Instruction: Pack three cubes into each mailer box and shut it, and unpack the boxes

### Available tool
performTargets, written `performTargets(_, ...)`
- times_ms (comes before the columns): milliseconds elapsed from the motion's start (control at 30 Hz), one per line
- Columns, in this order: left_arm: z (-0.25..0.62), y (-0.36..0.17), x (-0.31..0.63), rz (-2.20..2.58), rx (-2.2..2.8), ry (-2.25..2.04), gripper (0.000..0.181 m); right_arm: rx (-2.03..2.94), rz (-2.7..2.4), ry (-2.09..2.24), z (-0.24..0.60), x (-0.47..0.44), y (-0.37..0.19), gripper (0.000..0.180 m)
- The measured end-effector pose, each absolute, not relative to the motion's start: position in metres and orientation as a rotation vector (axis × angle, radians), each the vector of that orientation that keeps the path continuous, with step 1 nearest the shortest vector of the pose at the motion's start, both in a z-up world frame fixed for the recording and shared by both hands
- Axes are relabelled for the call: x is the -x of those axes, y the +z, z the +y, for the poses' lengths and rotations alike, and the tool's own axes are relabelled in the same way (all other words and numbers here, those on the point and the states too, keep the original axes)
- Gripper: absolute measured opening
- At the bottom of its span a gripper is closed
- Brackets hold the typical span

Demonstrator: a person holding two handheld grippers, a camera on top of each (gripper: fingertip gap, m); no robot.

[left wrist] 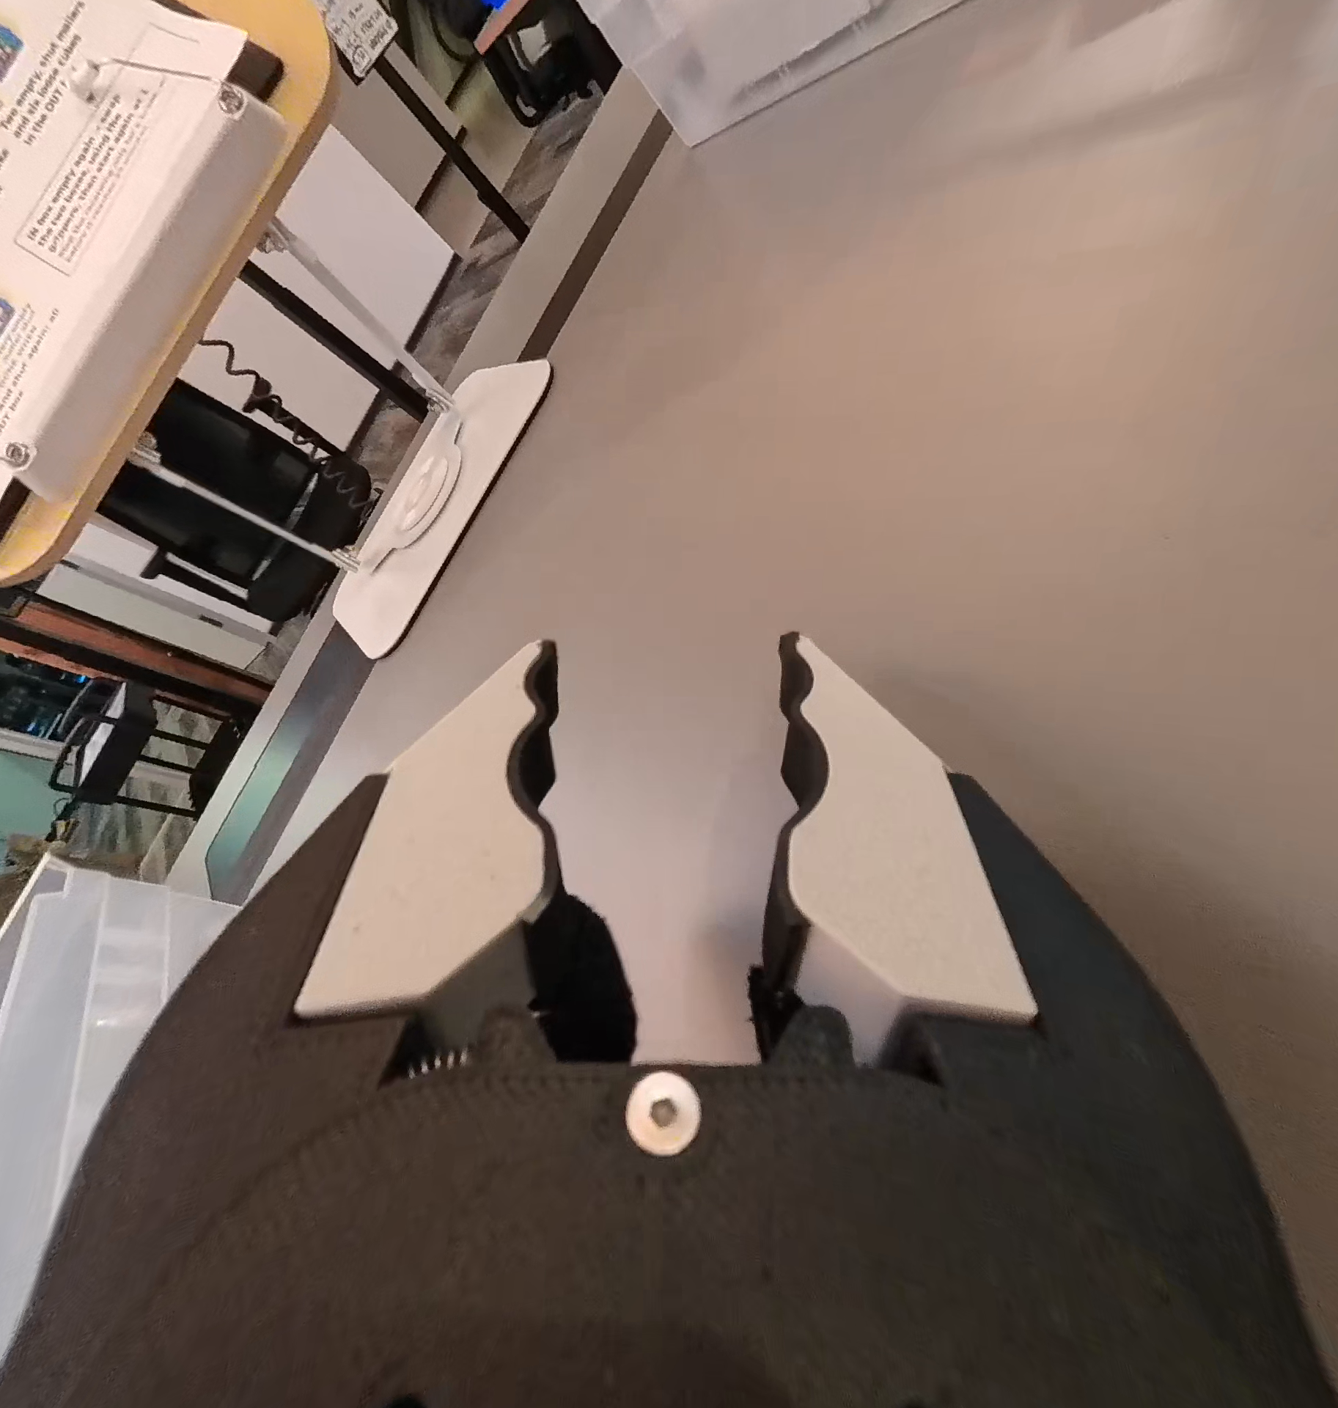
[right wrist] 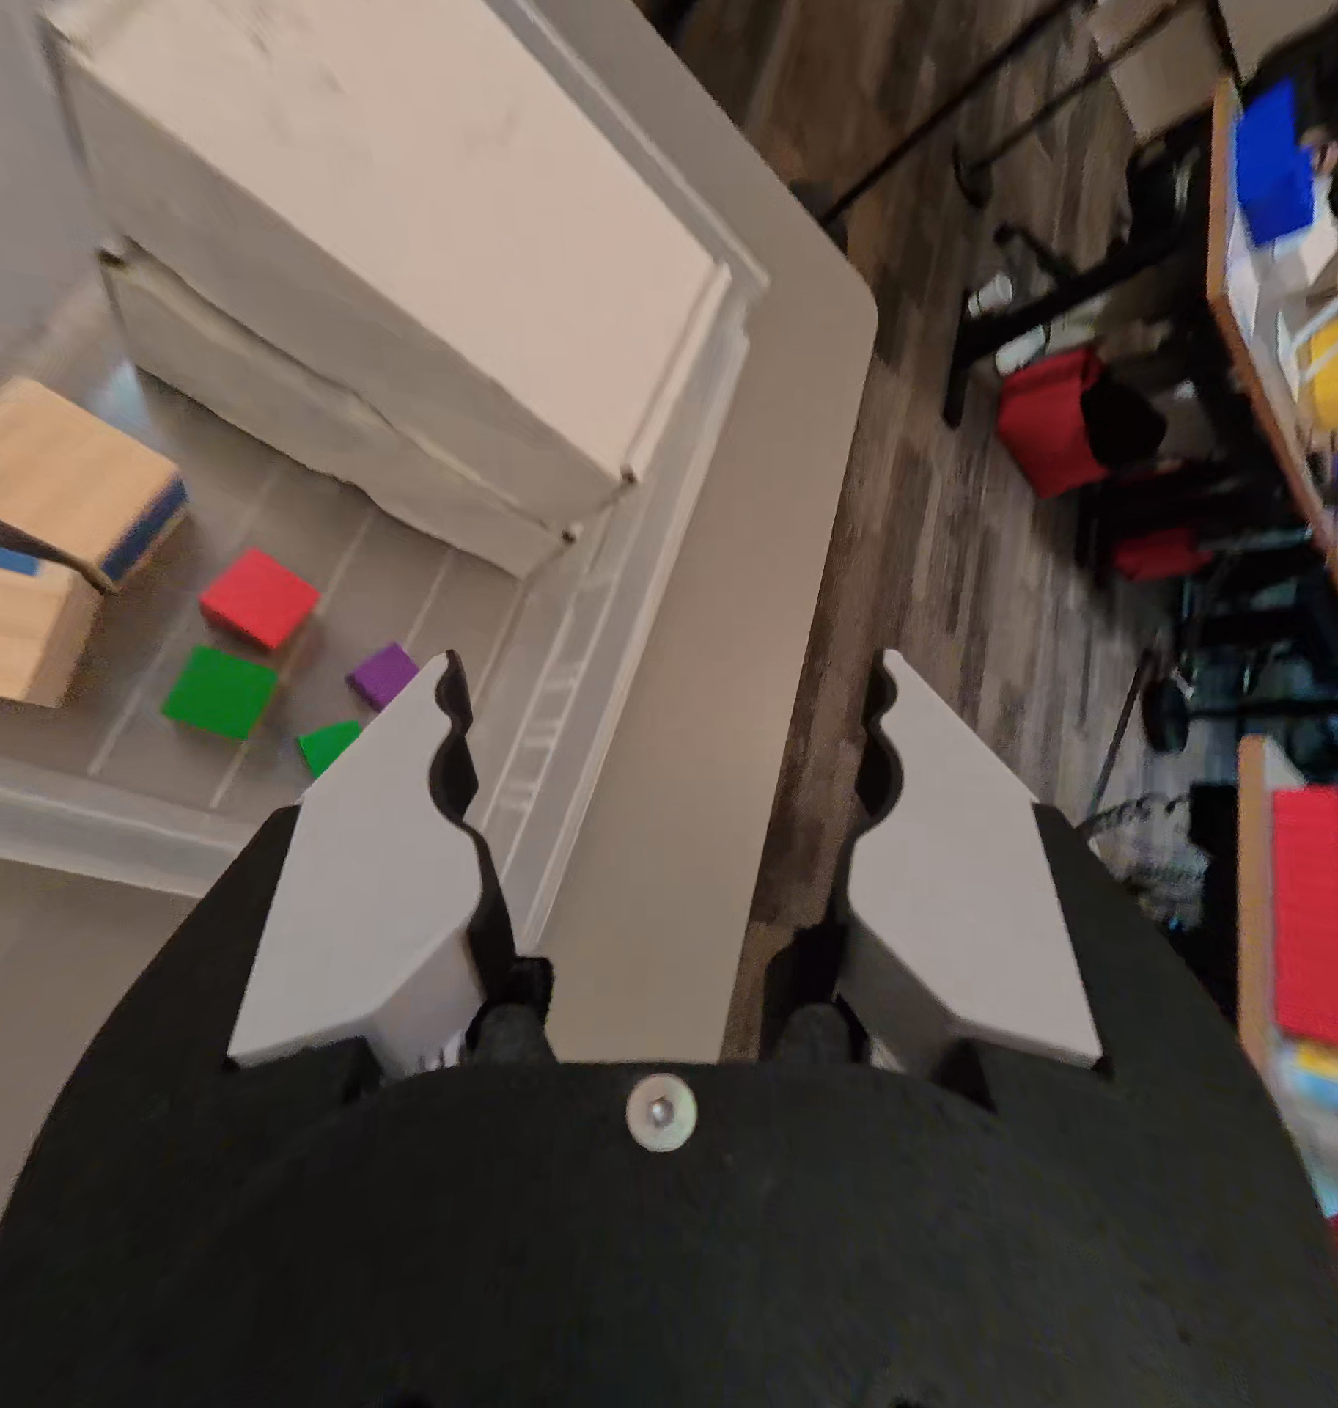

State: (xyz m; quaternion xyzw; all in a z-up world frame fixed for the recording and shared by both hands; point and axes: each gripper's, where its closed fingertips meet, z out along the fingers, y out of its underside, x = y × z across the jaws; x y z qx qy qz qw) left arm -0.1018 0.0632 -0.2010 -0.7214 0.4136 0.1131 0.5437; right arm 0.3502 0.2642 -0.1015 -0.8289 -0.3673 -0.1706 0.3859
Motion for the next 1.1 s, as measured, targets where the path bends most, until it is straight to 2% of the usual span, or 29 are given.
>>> performTargets(200,0.067,-0.199,0.101,0.939,1.722,0.251,0.059,2.163,-0.727,-0.351,0.246,-0.387,-0.137,0.101)
performTargets(267,0.068,-0.19,0.105,0.916,1.706,0.27,0.059,2.178,-0.679,-0.328,0.243,-0.396,-0.146,0.095)
performTargets(433,0.047,-0.113,0.117,0.785,1.608,0.12,0.047,2.195,-0.58,-0.129,0.237,-0.399,-0.165,0.085)
performTargets(500,0.042,-0.079,0.149,0.724,1.59,0.171,0.048,2.197,-0.576,-0.074,0.235,-0.396,-0.17,0.083)
performTargets(567,0.04,-0.049,0.199,0.629,1.579,0.264,0.049,2.205,-0.586,-0.019,0.231,-0.391,-0.177,0.071)
performTargets(667,0.036,-0.028,0.291,0.468,1.62,0.431,0.051,2.199,-0.572,0.058,0.229,-0.386,-0.184,0.061)
performTargets(767,0.025,-0.033,0.381,0.297,1.723,0.541,0.059,2.175,-0.575,0.107,0.229,-0.378,-0.188,0.041)
performTargets(900,0.006,-0.077,0.449,0.172,1.961,0.484,0.065,2.128,-0.66,0.087,0.23,-0.362,-0.195,0.01)
performTargets(1100,-0.011,-0.119,0.523,0.067,2.049,0.613,0.08,2.112,-0.621,0.098,0.234,-0.36,-0.193,0.005)
